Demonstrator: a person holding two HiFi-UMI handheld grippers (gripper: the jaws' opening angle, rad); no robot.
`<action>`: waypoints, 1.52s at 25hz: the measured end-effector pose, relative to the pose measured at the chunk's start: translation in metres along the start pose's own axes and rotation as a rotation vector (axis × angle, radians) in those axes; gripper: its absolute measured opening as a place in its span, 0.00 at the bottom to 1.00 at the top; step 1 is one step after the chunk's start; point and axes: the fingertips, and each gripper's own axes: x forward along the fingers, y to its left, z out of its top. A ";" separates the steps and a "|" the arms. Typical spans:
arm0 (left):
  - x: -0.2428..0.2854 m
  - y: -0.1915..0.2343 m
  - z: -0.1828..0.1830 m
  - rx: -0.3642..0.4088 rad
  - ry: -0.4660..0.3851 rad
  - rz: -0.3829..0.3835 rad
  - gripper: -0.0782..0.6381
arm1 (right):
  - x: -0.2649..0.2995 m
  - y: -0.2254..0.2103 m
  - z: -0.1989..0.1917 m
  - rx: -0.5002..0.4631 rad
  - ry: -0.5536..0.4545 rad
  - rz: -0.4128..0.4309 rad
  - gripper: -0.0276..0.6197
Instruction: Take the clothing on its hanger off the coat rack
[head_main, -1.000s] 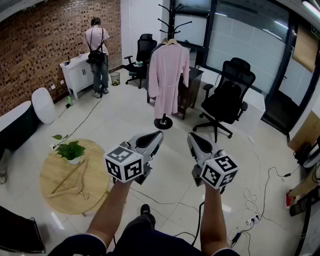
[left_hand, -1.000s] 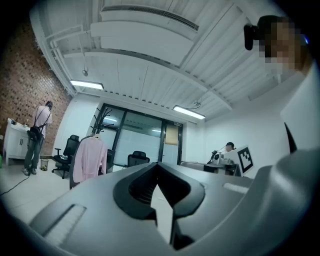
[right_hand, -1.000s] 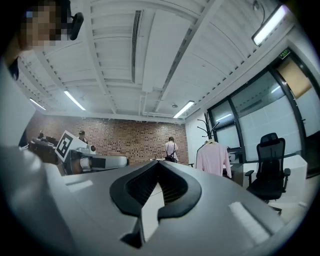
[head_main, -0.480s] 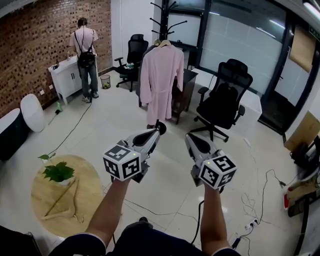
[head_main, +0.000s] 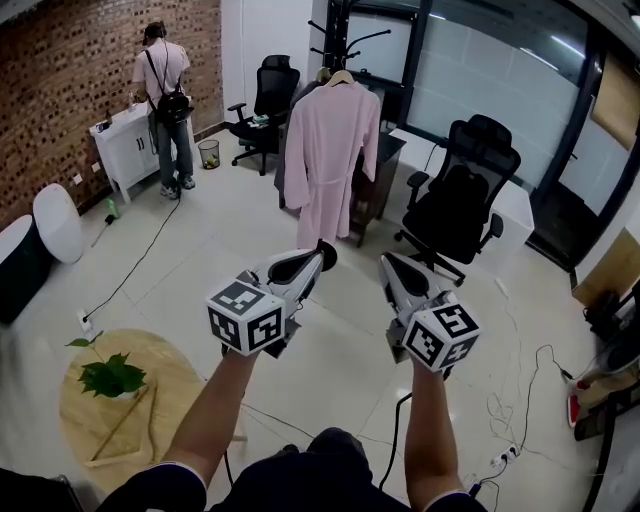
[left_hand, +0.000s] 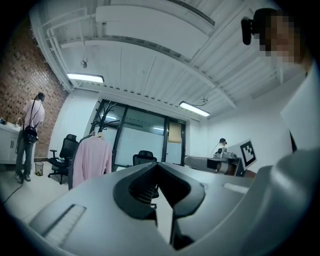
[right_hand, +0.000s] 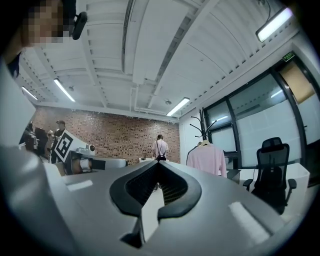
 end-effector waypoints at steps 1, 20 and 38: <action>0.004 0.008 -0.001 -0.005 0.004 0.004 0.13 | 0.008 -0.004 -0.001 0.001 0.004 0.002 0.05; 0.164 0.178 0.009 0.012 -0.018 0.129 0.13 | 0.184 -0.170 0.002 -0.006 -0.034 0.078 0.04; 0.303 0.313 0.023 0.057 -0.021 0.126 0.13 | 0.315 -0.299 -0.006 -0.010 -0.057 0.054 0.05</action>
